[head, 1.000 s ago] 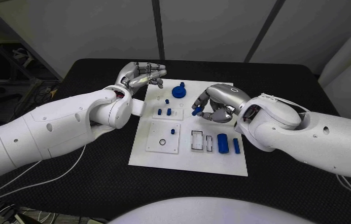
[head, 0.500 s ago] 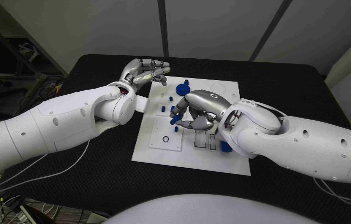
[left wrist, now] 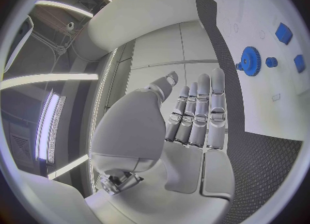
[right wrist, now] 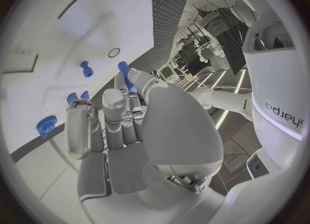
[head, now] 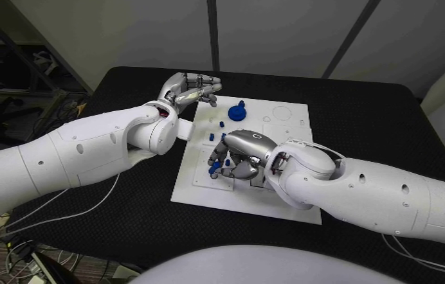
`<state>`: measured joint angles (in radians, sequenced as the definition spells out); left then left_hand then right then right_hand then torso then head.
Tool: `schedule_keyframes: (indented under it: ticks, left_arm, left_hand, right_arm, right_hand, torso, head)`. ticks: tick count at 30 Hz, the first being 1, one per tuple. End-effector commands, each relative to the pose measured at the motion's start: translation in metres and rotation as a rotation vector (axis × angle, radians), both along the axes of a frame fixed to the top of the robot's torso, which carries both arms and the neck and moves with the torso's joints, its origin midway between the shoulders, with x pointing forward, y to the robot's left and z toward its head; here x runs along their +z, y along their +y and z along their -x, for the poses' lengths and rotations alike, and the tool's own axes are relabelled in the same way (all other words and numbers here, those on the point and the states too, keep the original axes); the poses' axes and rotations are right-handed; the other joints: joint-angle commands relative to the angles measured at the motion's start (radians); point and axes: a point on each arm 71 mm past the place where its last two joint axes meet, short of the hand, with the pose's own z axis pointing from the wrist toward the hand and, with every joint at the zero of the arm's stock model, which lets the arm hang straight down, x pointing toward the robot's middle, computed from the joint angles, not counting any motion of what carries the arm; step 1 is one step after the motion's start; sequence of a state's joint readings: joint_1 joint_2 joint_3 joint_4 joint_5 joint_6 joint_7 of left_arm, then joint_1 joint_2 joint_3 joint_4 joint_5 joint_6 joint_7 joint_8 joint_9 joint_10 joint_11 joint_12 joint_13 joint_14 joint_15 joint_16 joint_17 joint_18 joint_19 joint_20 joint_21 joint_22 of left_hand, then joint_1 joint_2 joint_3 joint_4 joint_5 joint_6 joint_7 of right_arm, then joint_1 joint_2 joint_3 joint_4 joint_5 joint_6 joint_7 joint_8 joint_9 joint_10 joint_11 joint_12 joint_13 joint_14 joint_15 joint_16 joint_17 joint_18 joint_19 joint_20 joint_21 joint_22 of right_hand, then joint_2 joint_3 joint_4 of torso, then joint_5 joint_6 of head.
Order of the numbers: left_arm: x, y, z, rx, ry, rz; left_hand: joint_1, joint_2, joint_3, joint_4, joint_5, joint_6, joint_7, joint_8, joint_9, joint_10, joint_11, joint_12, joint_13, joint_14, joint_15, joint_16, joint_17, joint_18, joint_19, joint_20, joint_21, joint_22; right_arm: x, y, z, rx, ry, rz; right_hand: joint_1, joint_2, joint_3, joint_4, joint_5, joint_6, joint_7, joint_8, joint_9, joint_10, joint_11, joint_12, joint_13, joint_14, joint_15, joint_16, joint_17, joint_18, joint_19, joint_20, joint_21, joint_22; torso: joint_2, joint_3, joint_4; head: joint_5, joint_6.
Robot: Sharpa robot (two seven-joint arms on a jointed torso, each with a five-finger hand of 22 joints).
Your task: Assemble the parts on the task board
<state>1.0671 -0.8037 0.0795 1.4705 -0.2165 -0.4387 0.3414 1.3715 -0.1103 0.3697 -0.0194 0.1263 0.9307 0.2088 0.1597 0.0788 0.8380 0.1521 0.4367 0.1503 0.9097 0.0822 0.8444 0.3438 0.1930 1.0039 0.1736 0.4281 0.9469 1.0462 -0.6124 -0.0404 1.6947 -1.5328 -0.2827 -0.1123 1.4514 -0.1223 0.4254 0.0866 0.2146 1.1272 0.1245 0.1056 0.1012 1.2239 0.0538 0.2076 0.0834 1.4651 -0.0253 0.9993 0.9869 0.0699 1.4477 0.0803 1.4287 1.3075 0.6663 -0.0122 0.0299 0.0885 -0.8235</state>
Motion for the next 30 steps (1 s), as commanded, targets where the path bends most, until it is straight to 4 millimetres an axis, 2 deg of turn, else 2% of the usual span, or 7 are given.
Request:
schedule_keyframes:
  ticks: [1, 30]
  left_arm:
    - [0.0013, -0.0021, -0.0002, -0.013, -0.005, 0.007]
    - [0.0014, -0.0024, 0.0002, -0.014, -0.004, 0.007]
  left_hand:
    - [0.003, 0.011, -0.003, -0.004, -0.001, -0.009, -0.001, 0.005, 0.000, -0.008, 0.001, 0.007, -0.001, 0.000, 0.000, 0.001, -0.001, -0.011, 0.003, 0.000, -0.003, -0.001]
    - [0.002, 0.012, -0.004, -0.003, -0.001, -0.010, -0.001, 0.006, 0.000, -0.009, 0.001, 0.009, -0.001, 0.000, 0.000, 0.000, -0.002, -0.012, 0.003, 0.001, -0.004, -0.001]
  right_arm:
    - [-0.0040, 0.0017, -0.0001, 0.010, -0.006, 0.056]
    - [-0.0129, 0.0078, -0.0010, 0.010, -0.008, 0.168]
  right_hand:
    - [-0.002, 0.007, 0.003, -0.003, 0.004, 0.008, 0.003, 0.001, 0.001, 0.007, -0.001, -0.007, 0.001, 0.022, -0.004, 0.003, 0.001, -0.017, 0.005, -0.004, 0.006, 0.037]
    - [-0.008, 0.006, 0.000, -0.002, 0.004, 0.008, 0.004, 0.000, 0.001, 0.008, 0.000, -0.010, 0.001, 0.022, -0.003, 0.006, 0.002, -0.017, 0.005, -0.003, 0.007, 0.038]
  torso:
    - [0.001, 0.0002, -0.0007]
    - [0.002, -0.0008, -0.0005]
  head:
    - [0.002, -0.001]
    - [0.003, -0.006]
